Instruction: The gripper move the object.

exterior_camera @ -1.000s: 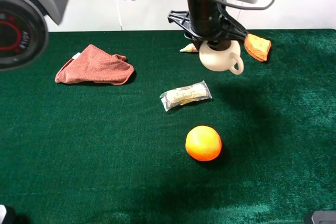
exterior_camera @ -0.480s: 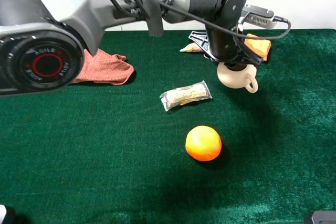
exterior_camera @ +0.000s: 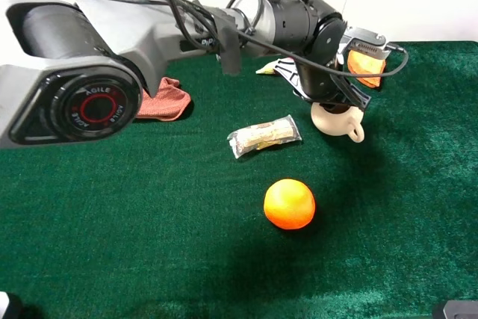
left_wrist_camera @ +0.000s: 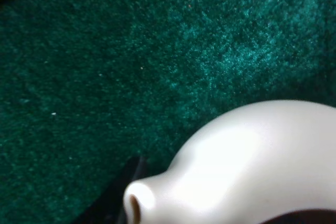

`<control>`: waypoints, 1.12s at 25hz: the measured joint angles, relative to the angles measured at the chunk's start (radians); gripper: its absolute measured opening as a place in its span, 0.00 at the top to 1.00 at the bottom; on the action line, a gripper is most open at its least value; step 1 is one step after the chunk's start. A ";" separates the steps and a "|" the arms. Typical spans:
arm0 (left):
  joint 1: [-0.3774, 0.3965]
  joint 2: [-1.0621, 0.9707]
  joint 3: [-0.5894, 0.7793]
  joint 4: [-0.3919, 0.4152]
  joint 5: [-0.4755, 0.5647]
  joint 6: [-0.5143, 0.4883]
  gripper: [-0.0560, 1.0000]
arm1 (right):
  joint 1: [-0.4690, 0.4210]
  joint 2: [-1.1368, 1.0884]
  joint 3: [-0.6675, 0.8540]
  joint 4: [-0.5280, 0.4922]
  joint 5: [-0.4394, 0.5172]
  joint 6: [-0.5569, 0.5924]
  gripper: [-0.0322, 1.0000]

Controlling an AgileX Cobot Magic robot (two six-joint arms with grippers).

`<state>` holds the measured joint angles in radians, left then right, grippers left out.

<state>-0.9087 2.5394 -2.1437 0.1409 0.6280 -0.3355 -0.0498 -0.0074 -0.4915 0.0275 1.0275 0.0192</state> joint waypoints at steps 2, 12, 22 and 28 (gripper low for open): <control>-0.002 0.006 0.000 0.000 -0.007 0.000 0.63 | 0.000 0.000 0.000 0.000 0.000 0.000 0.30; -0.005 0.017 0.000 0.000 -0.028 0.000 0.63 | 0.000 0.000 0.000 0.001 0.000 0.000 0.30; -0.005 0.017 0.000 0.000 -0.030 0.000 0.44 | 0.000 0.000 0.000 0.001 0.000 0.000 0.30; -0.005 0.017 -0.001 -0.001 -0.031 0.000 0.11 | 0.000 0.000 0.000 0.001 0.000 0.000 0.30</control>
<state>-0.9132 2.5564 -2.1448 0.1397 0.5965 -0.3355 -0.0498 -0.0074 -0.4915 0.0282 1.0275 0.0192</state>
